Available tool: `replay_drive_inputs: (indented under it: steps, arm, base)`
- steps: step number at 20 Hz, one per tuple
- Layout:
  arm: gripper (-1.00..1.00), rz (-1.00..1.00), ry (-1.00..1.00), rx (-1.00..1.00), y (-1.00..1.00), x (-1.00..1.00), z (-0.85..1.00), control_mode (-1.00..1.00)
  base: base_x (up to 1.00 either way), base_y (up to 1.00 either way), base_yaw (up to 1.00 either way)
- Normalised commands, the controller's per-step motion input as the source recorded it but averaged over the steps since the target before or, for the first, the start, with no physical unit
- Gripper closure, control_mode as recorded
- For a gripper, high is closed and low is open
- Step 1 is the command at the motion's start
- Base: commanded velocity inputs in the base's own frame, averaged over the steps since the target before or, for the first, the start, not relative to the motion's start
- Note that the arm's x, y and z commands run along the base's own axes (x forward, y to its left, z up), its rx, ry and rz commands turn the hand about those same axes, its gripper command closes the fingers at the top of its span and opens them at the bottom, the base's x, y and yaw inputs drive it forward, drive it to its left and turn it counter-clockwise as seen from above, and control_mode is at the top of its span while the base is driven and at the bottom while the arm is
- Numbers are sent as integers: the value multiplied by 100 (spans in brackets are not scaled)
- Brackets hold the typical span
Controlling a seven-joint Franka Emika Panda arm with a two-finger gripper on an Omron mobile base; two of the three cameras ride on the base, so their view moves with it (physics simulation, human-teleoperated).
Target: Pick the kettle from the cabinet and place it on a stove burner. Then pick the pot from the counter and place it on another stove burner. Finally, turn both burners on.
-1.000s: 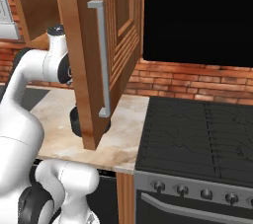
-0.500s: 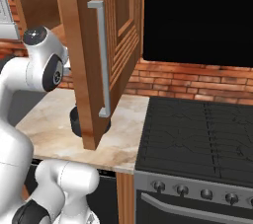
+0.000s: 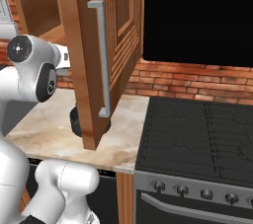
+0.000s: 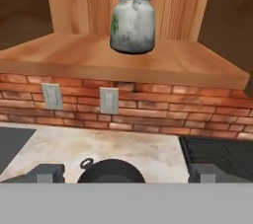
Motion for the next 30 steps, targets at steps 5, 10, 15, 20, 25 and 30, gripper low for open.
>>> replay_drive_inputs:
  steps: [5,10,15,20,25,30]
  arm:
    - [-100,0,-23,0,0,-4,43,-100]
    - [-100,0,-21,0,1,0,42,-100]
    - [-100,0,-21,0,1,0,40,-100]
    - [-100,0,-20,0,0,0,33,-100]
    - [-100,0,-9,0,2,1,13,-100]
    - [-100,0,0,0,6,6,1,-100]
  base:
    - [0,0,0]
    - [0,0,0]
    - [0,0,0]
    - [0,0,0]
    - [0,0,0]
    - [0,0,0]
